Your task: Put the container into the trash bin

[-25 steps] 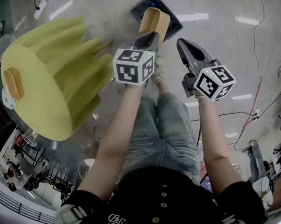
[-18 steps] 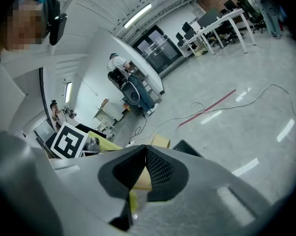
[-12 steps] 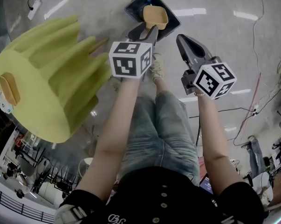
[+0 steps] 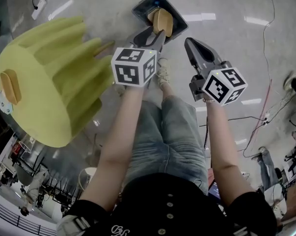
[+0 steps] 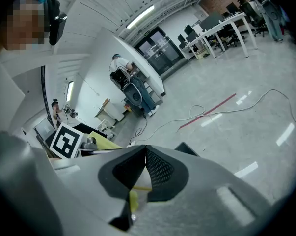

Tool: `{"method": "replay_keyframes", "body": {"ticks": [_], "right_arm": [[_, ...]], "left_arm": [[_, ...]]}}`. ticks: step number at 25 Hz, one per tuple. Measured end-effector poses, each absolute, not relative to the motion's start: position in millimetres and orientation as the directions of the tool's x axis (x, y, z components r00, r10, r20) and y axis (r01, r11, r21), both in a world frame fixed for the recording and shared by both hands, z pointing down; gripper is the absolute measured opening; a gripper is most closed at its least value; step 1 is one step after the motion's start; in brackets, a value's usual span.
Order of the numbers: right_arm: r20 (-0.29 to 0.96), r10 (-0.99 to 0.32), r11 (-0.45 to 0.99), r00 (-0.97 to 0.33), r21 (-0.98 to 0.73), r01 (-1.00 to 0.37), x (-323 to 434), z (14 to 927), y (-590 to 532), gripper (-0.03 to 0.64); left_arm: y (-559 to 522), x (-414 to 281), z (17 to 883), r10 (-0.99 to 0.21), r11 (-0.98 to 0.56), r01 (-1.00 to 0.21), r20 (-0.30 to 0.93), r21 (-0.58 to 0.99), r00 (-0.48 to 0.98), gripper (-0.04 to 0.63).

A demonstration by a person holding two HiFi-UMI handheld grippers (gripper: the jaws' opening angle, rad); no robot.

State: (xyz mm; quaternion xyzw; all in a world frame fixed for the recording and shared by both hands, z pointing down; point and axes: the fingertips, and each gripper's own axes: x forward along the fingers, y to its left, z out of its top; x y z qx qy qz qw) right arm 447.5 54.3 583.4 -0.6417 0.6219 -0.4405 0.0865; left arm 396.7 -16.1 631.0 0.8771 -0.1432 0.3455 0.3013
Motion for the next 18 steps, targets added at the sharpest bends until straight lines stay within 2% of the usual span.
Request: {"method": "replay_keyframes", "body": {"ticks": [7, 18], "right_arm": [[0.437, -0.876, -0.144, -0.205, -0.641, -0.754, 434, 552, 53, 0.003], [0.405, -0.89, -0.102, -0.208, -0.623, -0.776, 406, 505, 43, 0.003]], "left_arm": [[-5, 382, 598, -0.036, -0.808, -0.425, 0.687, 0.408, 0.726, 0.127], [-16, 352, 529, -0.123, -0.796, -0.438, 0.598, 0.417, 0.792, 0.127]]}}
